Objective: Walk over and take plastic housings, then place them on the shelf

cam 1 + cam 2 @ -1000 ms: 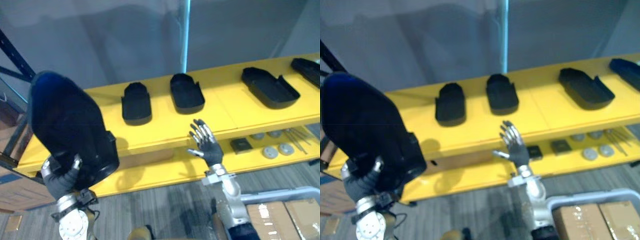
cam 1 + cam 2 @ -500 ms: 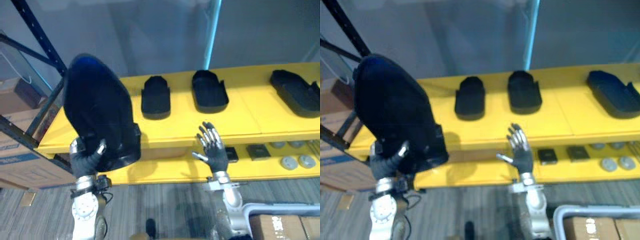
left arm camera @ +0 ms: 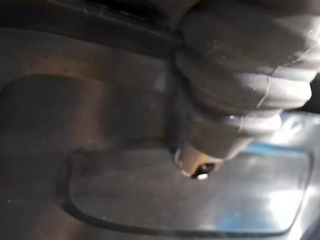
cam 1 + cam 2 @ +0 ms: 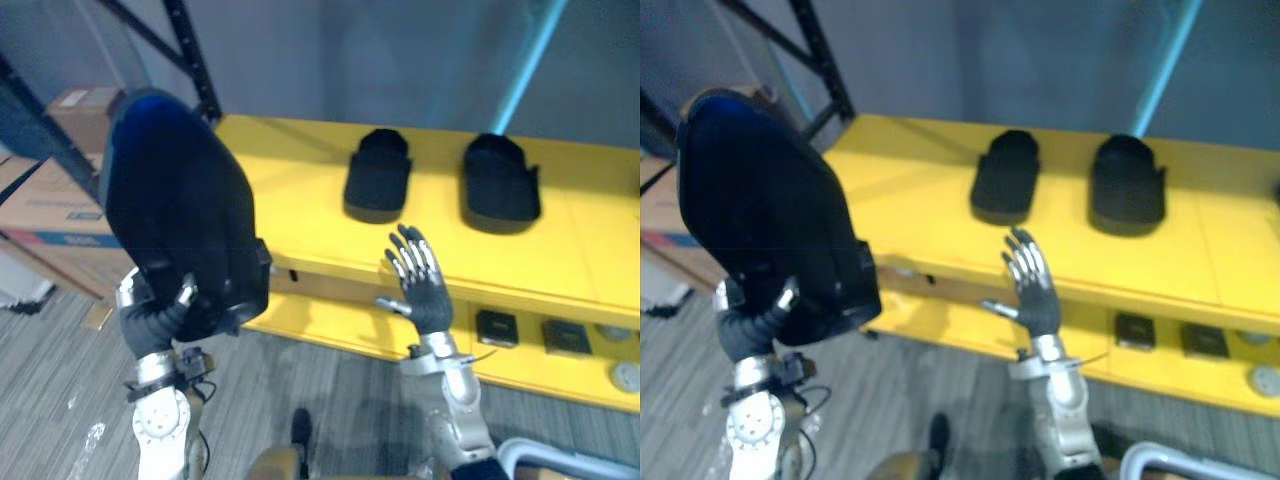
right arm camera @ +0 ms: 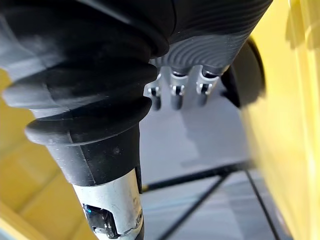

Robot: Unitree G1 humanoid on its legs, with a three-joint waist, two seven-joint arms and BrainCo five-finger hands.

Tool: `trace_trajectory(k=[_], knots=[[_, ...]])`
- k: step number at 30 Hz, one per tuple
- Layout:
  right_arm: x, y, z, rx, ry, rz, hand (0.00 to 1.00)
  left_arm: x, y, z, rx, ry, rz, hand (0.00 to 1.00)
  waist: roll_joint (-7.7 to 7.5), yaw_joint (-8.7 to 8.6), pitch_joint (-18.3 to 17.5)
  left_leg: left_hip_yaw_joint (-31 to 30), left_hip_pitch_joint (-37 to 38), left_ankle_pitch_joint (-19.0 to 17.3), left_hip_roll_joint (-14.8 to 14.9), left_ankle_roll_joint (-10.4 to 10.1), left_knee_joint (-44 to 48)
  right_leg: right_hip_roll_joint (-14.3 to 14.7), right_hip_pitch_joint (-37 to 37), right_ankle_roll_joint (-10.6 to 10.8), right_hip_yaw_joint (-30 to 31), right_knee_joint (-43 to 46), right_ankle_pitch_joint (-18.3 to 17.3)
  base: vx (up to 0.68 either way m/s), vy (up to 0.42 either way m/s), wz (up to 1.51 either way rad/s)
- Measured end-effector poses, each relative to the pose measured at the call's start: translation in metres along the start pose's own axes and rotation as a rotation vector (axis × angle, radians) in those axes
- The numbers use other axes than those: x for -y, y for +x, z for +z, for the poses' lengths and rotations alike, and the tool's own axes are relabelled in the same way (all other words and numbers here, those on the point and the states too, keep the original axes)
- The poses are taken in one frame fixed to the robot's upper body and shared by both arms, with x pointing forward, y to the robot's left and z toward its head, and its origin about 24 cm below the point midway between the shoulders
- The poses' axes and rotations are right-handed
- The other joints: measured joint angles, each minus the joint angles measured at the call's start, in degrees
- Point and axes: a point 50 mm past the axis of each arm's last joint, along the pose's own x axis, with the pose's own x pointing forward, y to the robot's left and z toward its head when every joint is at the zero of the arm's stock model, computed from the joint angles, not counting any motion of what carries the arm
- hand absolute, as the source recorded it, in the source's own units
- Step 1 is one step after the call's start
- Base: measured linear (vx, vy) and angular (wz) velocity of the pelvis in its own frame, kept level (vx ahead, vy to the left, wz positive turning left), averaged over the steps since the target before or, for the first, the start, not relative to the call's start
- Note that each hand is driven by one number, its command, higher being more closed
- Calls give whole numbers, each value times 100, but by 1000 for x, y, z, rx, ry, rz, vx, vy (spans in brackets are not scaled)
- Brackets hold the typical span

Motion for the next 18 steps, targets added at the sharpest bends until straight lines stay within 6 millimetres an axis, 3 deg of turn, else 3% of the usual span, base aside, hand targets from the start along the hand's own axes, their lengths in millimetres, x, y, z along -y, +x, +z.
trace_trajectory(k=[1, 3, 6, 8, 9, 10, 11, 13, 18], knots=[[-4, 2, 1, 15, 6, 11, 0, -1, 2, -1, -1, 10, -14, 100, 16, -15, 6, -130, 39, -21, 118, 34, -1, 186, -159, 124, 290, -31, -484, 76, -13, 37], [-10, 6, 2, 34, 16, 47, 0, -6, 6, -2, -3, 26, 4, 100, 13, -10, 6, -139, 82, -66, 257, 59, -1, 512, -427, 173, 641, -522, -637, 65, -26, 13], [-14, 5, 3, 39, 20, 89, 0, -9, 8, -11, -40, 25, 37, 100, 8, -62, 10, -162, 87, -102, 271, 17, -3, 826, -632, 340, 1244, -1514, -499, 42, -57, 18], [-16, 5, 7, 46, 21, 113, 0, -11, 6, -13, -55, 32, 46, 100, -91, -77, -45, -148, 69, -155, 191, -61, -28, 965, -527, 392, 1327, -2124, -458, 48, -131, 39], [-15, 5, 9, 52, 12, 120, 0, -10, 5, -15, -64, 23, 53, 100, -99, -141, -51, -156, 62, -175, 195, -88, -29, 1018, -407, 464, 1340, -2309, -271, 95, -200, 64], [-12, 4, 11, 54, 2, 122, 0, -8, 3, -16, -72, 6, 56, 100, -81, -191, -51, -97, 66, -235, 241, -183, -2, 1042, -304, 404, 1253, -2524, -132, 117, -159, 60], [-9, 2, 12, 50, -2, 119, 0, -8, 2, -16, -76, 2, 56, 100, -56, -152, -63, 150, 57, -213, 365, -203, -1, 1083, -226, 404, 1156, -2683, 140, 124, -155, 37], [-3, -3, 10, 25, -2, 99, 0, -11, -1, -17, -86, 8, 66, 100, 0, -138, -89, 173, 59, -158, 452, -310, -2, 1198, -114, 392, 1100, -2774, 311, 114, -115, 12], [21, -9, 14, 16, -21, -3, 0, -6, -7, -19, -106, -30, 84, 100, 18, -190, -88, 194, -53, -218, 522, -471, 352, 1236, -73, 289, 996, -2493, 207, 171, -103, 17]])
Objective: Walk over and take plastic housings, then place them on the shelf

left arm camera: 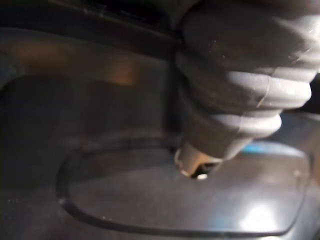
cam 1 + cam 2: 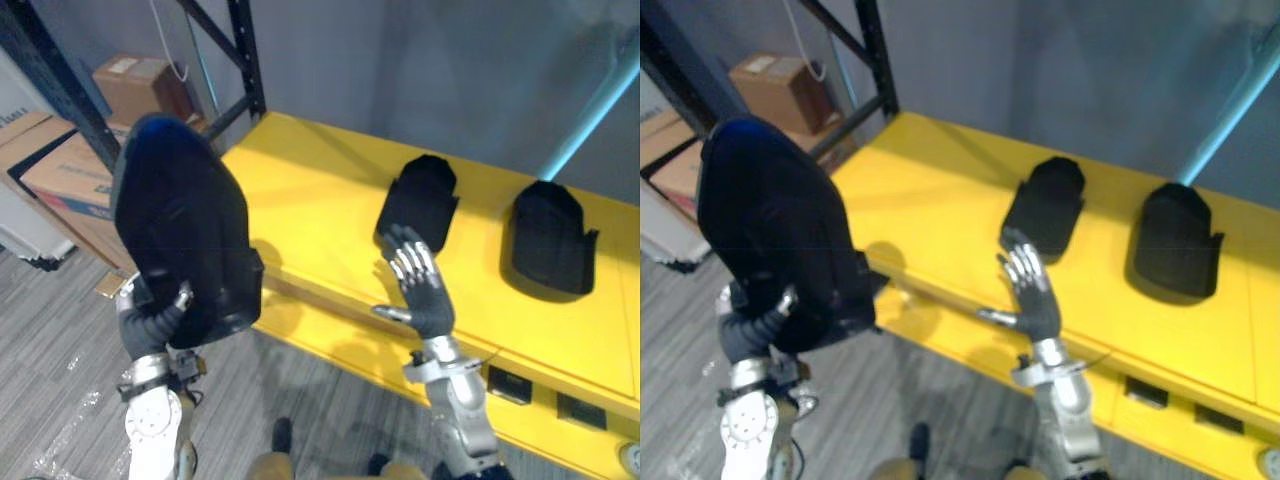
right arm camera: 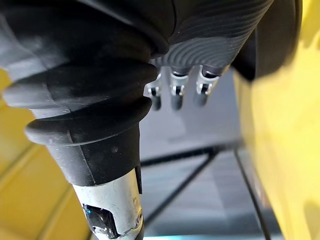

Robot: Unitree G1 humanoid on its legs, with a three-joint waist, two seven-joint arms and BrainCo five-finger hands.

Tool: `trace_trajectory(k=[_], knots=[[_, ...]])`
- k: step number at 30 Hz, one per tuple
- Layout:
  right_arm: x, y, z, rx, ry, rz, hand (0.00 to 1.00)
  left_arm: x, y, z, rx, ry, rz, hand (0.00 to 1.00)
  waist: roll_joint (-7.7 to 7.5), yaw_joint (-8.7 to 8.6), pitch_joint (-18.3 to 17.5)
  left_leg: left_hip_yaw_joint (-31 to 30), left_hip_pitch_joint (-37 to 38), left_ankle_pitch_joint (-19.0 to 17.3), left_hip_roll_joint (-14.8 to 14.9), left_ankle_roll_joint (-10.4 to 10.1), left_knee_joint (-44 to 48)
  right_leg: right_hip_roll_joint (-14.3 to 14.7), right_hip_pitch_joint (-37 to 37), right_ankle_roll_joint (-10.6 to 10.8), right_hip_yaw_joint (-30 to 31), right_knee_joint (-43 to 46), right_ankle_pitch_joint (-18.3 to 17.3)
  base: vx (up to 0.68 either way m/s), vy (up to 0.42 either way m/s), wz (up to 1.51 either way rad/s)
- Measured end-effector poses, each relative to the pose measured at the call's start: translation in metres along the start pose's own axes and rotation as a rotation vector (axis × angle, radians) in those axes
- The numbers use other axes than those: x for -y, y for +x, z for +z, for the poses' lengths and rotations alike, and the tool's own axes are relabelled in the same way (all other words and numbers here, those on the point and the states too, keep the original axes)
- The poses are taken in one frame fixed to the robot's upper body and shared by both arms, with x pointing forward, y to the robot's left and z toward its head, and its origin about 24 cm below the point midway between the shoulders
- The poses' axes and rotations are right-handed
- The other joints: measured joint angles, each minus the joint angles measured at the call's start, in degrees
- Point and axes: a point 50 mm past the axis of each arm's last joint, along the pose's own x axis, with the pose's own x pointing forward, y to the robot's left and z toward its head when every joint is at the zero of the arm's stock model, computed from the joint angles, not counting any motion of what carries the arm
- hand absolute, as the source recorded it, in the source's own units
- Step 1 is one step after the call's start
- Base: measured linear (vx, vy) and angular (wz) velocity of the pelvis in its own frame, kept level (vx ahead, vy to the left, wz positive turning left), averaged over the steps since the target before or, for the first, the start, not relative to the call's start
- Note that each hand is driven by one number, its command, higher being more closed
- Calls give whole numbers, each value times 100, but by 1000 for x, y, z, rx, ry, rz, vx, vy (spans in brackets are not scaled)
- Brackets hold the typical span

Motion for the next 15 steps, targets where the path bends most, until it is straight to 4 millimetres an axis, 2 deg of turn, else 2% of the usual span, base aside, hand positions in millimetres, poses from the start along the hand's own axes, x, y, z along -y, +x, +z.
trace_trajectory(k=[3, 5, 6, 8, 10, 11, 13, 14, 15], knots=[[6, -4, 1, -1, -17, -29, 0, 0, 0, 3, 26, -14, -5, 100, -27, -72, 3, 16, 254, -1, -56, 1, -17, -148, 123, -50, 16, 451, -385, 69, -30, 22], [6, -3, 5, 18, -32, -30, 0, 5, 1, 5, 49, -36, -19, 100, -56, -130, 56, 34, 177, -250, -87, 91, 198, -245, 196, -57, 29, 523, -543, -7, -26, 14], [8, -2, 7, 28, -38, -31, 0, 11, -1, 4, 50, -54, -39, 100, 4, -141, 84, 316, 59, -476, 88, 168, 629, -247, 216, -58, 42, 614, -580, -36, -4, -6], [12, 0, 12, 56, -46, -42, 0, 18, -3, 2, 48, -70, -63, 100, 45, -139, 64, 446, 68, -537, 301, 104, 952, -313, 151, 49, 298, 767, -695, -53, 99, -50], [9, 11, 28, 170, -18, -21, 0, 19, -2, 3, 55, -70, -62, 100, 169, -145, 25, 538, 272, -881, 318, -244, 925, -376, -133, 228, 871, 953, -746, -63, 282, -110], [7, 12, 32, 205, -8, -23, 0, 20, 0, 3, 62, -71, -67, 100, 139, -143, 43, 681, 312, -927, 272, -277, 947, -443, -166, 280, 1004, 948, -718, -34, 296, -107], [-5, 15, 42, 289, 34, -16, 0, 23, 8, 7, 89, -72, -81, 100, 40, -138, 103, 1095, 409, -1097, 130, -134, 1081, -579, -196, 397, 1314, 771, -586, -35, 224, -92], [-16, 16, 45, 331, 73, -4, 0, 24, 12, 9, 100, -65, -95, 100, -15, -131, 122, 1370, 430, -1229, 136, -53, 1193, -627, -200, 264, 1417, 524, -433, -34, 244, -106], [-24, 18, 48, 356, 98, 13, 0, 22, 13, 10, 102, -56, -95, 100, -32, -128, 99, 1605, 445, -1276, 173, -9, 1190, -732, -231, -1, 1217, 346, -300, -11, 303, -133]])
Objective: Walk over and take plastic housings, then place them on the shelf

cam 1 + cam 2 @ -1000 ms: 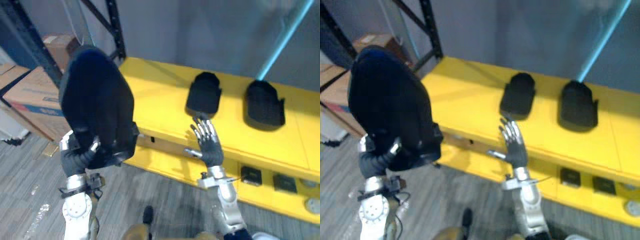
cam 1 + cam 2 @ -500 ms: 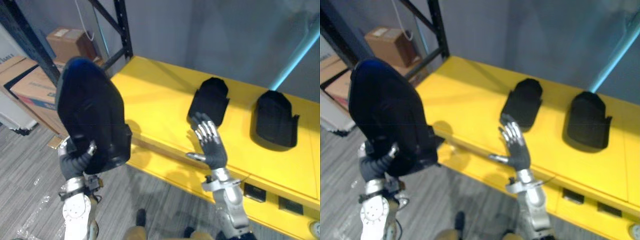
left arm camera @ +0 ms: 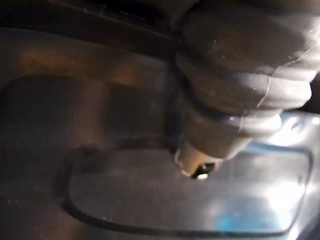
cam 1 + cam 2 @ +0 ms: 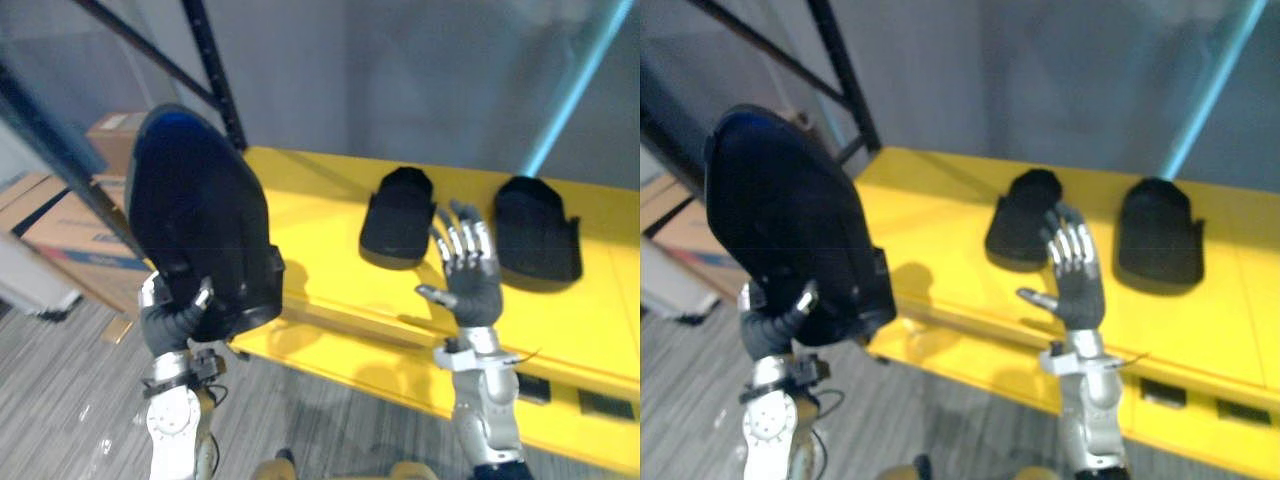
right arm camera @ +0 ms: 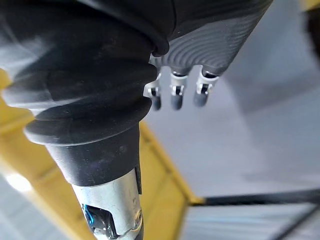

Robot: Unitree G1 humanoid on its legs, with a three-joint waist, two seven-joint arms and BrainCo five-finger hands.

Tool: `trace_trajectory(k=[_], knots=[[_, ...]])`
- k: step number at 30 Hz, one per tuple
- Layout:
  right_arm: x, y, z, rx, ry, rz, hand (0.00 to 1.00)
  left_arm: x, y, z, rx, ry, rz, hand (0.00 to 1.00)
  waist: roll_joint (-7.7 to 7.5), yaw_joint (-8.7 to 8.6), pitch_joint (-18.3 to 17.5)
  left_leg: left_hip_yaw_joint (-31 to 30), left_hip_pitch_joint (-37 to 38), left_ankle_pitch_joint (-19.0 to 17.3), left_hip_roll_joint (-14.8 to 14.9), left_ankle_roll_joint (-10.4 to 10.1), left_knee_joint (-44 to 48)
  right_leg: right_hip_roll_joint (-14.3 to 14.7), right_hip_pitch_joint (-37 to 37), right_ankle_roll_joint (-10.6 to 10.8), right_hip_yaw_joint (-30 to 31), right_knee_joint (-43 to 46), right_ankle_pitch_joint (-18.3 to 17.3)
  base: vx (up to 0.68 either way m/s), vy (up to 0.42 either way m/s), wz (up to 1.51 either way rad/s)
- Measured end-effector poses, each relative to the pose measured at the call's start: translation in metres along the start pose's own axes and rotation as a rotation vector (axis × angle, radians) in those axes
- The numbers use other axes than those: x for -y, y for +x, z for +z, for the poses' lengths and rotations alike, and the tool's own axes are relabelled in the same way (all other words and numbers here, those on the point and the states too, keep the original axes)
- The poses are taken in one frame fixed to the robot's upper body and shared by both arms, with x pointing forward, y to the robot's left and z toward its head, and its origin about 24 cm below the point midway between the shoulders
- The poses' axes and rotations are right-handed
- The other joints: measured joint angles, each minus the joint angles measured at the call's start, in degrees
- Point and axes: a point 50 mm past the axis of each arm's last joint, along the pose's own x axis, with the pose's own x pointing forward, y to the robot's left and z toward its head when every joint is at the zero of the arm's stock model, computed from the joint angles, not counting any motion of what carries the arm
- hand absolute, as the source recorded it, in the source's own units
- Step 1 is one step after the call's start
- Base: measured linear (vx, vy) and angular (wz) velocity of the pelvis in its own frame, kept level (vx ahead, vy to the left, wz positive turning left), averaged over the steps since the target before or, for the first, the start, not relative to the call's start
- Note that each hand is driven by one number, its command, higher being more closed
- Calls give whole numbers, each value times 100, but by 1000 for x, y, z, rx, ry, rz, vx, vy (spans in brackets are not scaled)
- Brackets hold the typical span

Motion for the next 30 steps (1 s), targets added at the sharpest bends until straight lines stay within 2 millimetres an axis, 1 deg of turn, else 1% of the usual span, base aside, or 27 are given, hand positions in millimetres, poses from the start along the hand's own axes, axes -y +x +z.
trace_trajectory(k=[1, 2, 3, 4, 6, 7, 8, 10, 12, 13, 14, 16, 17, 19, 20, 22, 25, 28, 30], knots=[[-12, 4, 2, 34, 37, 17, 0, -2, 2, 1, -1, 19, 3, 100, -2, 3, -6, 281, 9, -52, 94, 60, 9, -96, -10, -223, -397, -204, 210, 15, 268, -115], [-21, 7, 3, 54, 49, 25, 0, -5, 5, 1, -4, 36, 3, 100, -28, -2, -22, 397, 6, -53, 130, 65, -20, -72, -5, -110, -522, -356, 422, 33, 187, -90], [-27, 10, 5, 71, 49, 27, 0, -6, 9, 2, -7, 49, -6, 100, -133, -16, -85, 478, -1, -45, 133, 57, -39, 9, 52, -11, -612, -523, 746, 47, 90, -64], [-30, 13, 9, 87, 38, 38, 0, -5, 11, 2, -9, 54, -9, 100, -224, 8, -144, 601, 8, -45, 140, 56, -53, 13, 129, 189, -764, -838, 957, 49, 44, -40], [-30, 14, 9, 87, 34, 39, 0, -4, 11, 1, -19, 44, -1, 100, -225, -26, -157, 638, 14, -37, 152, 42, -75, 35, 218, 366, -1050, -1061, 1167, 30, -12, -25], [-30, 14, 7, 68, 34, 41, 0, -4, 10, 1, -23, 39, 11, 100, -231, 7, -175, 742, 77, -19, 151, 13, -141, 55, 215, 421, -1065, -1129, 1215, 12, -21, -26], [-30, 13, 6, 56, 33, 42, 0, -4, 9, 1, -25, 38, 19, 100, -189, 6, -177, 759, 96, -10, 152, 2, -172, 68, 217, 443, -1043, -1157, 1232, 9, -29, -24], [-27, 11, 1, 10, 8, 40, 0, -3, 10, 1, -33, 55, 28, 100, -5, -22, -261, 758, 106, 44, 161, -50, -296, 108, 200, 461, -1075, -1225, 1267, 20, -39, -4], [-23, 10, 0, -24, -40, 44, 0, -3, 10, 1, -41, 58, 30, 100, 91, -28, -321, 770, 193, 100, 172, -95, -447, 156, 220, 446, -1138, -1273, 1296, 30, -52, -6], [-19, 10, -1, -43, -56, 38, 0, -6, 12, 1, -43, 61, 48, 100, 131, -27, -355, 799, 243, 135, 197, -118, -527, 200, 240, 423, -1185, -1319, 1327, 18, -47, -13], [-18, 9, -1, -52, -67, 34, 0, -10, 13, 2, -40, 65, 62, 100, 132, -27, -353, 834, 281, 150, 206, -130, -559, 212, 255, 422, -1184, -1334, 1331, 0, -44, -22], [-8, 4, -4, -119, -103, 8, 0, -28, 26, -1, -45, 81, 154, 100, 133, -45, -368, 917, 409, 179, 229, -155, -646, 259, 316, 391, -1167, -1446, 1390, -27, -32, -19], [-6, 2, -5, -135, -108, 4, 0, -33, 31, -3, -48, 82, 178, 100, 128, -50, -378, 933, 409, 179, 230, -155, -646, 263, 317, 400, -1165, -1474, 1407, -42, -24, -15], [-2, -3, -7, -185, -98, 20, 0, -63, 47, -11, -83, 144, 294, 100, 124, -117, -380, 1059, 432, 179, 225, -155, -649, 276, 306, 388, -1094, -1605, 1522, -49, -19, -26], [-1, -4, -7, -192, -89, 28, 0, -72, 51, -13, -97, 168, 327, 100, 124, -149, -380, 1089, 450, 178, 220, -154, -655, 276, 308, 388, -1054, -1626, 1537, -55, -16, -34], [-3, -10, -7, -209, -39, 63, 0, -101, 63, -21, -151, 228, 437, 100, 116, -194, -391, 1228, 520, 178, 212, -154, -685, 285, 296, 392, -969, -1688, 1593, -56, -18, -28], [-9, -13, -8, -226, 0, 116, 0, -120, 76, -26, -203, 257, 502, 100, 105, -296, -397, 1228, 513, 178, 211, -154, -680, 287, 279, 393, -959, -1689, 1598, -53, -31, -5], [-28, -16, -15, -257, 69, 196, 0, -130, 86, -34, -255, 234, 545, 100, 111, -306, -398, 1226, 486, 180, 211, -152, -678, 296, 227, 399, -920, -1690, 1602, -28, -27, -6], [-39, -15, -19, -276, 104, 245, 0, -133, 88, -41, -299, 209, 568, 100, 115, -310, -396, 1206, 481, 180, 208, -151, -678, 301, 212, 400, -895, -1690, 1603, -13, -17, -3]])
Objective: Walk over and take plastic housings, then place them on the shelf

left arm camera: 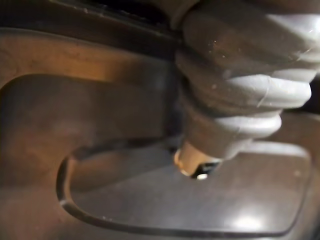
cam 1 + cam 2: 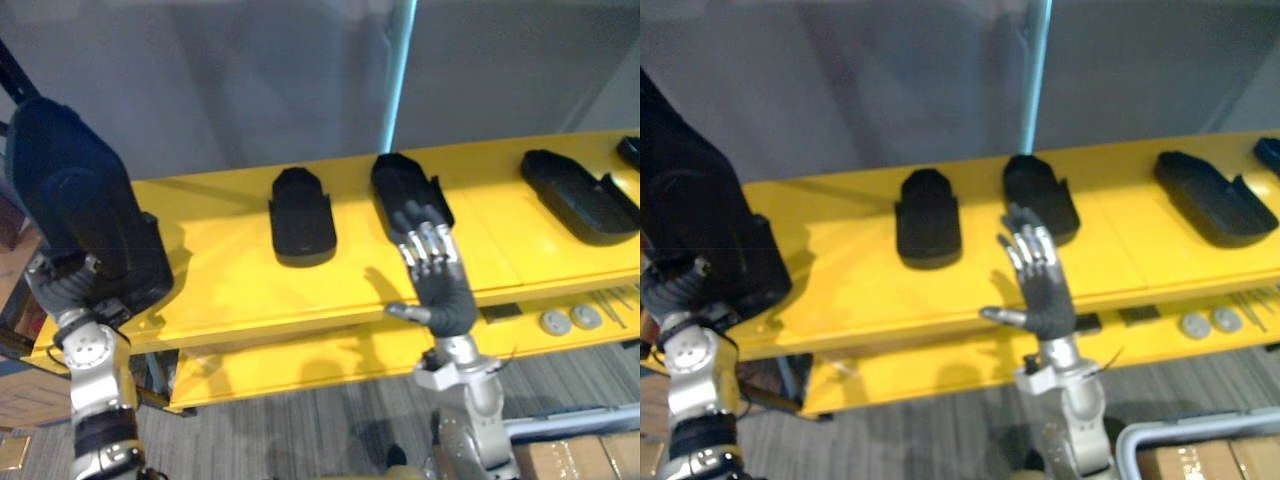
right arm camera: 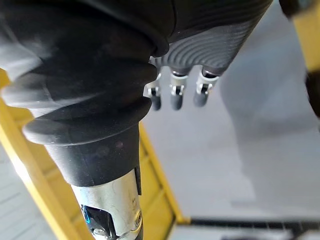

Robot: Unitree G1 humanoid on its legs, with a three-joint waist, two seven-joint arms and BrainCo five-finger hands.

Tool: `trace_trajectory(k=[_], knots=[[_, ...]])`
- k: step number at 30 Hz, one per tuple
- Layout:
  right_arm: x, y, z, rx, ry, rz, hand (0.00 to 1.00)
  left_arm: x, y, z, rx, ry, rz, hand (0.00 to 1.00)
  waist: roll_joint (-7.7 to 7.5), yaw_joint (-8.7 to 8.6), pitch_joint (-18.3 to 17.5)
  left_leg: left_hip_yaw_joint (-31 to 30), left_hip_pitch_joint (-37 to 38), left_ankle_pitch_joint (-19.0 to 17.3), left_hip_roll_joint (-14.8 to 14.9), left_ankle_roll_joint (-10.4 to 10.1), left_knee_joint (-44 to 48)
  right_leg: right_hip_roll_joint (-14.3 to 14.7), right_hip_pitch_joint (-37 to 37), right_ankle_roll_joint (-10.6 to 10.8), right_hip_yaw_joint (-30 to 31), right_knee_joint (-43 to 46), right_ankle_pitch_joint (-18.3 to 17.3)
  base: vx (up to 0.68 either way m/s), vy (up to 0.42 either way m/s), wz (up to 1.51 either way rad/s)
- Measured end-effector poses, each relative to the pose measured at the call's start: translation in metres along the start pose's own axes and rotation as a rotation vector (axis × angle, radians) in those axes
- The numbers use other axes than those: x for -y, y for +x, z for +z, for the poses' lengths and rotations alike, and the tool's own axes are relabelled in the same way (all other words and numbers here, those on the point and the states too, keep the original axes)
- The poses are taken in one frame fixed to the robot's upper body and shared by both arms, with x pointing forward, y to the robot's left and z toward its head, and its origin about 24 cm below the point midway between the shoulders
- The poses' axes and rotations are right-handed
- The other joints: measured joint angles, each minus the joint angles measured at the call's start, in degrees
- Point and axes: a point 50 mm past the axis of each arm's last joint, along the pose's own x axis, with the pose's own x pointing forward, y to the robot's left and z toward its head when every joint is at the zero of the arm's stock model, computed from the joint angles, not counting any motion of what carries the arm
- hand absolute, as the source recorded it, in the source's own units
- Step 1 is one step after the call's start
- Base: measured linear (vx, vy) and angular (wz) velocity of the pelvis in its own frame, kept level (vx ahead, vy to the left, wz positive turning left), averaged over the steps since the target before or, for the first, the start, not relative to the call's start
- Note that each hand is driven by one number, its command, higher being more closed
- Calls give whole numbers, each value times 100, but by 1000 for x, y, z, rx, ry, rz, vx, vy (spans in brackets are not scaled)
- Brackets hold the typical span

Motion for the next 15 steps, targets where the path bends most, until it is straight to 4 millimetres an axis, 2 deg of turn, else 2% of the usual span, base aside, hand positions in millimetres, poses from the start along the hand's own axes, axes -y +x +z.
trace_trajectory(k=[2, 5, 6, 9, 11, 14, 15], knots=[[-8, 3, -3, -18, 16, 42, 0, 8, 4, -8, -78, -23, -11, 100, 10, -1, 5, -33, -39, 5, -5, 7, 2, -2, -19, 1, -4, -1, 1, -14, -22, 5], [-9, 6, -5, -35, 23, 56, 0, 15, 10, -7, -122, -43, -51, 100, 41, -15, -3, -100, -187, 18, -6, 26, 41, -6, -118, 2, -22, 0, 14, -22, -29, 8], [-9, 6, -6, -42, 21, 63, 0, 20, 12, -5, -143, -66, -74, 100, 82, -30, 19, -174, -215, 22, -13, 32, 43, -10, -126, 1, -49, 0, 19, -22, -26, 8], [-10, 9, -7, -60, 35, 104, 0, 33, 10, -17, -262, -147, -145, 100, 240, -53, 34, -205, -208, 23, -20, 33, 37, -15, -117, 1, -48, 2, 19, -5, -7, 2], [-12, 13, -6, -55, 91, 161, 0, 36, 8, -25, -328, -191, -167, 100, 322, -137, 80, -213, -216, 33, -31, 48, 37, -22, -122, 6, -40, 2, 22, -33, -18, -3], [-22, 23, -3, -16, 215, 285, 0, 49, 5, -35, -412, -238, -207, 100, 435, -169, 143, -356, -235, 37, -36, 52, 58, -26, -168, 19, 34, 3, 34, -50, -31, -11], [-30, 29, -3, -7, 236, 360, 0, 59, 4, -35, -433, -249, -248, 100, 479, -174, 168, -453, -302, 37, -40, 53, 76, -28, -215, 10, 30, 3, 54, -76, -28, 4]])
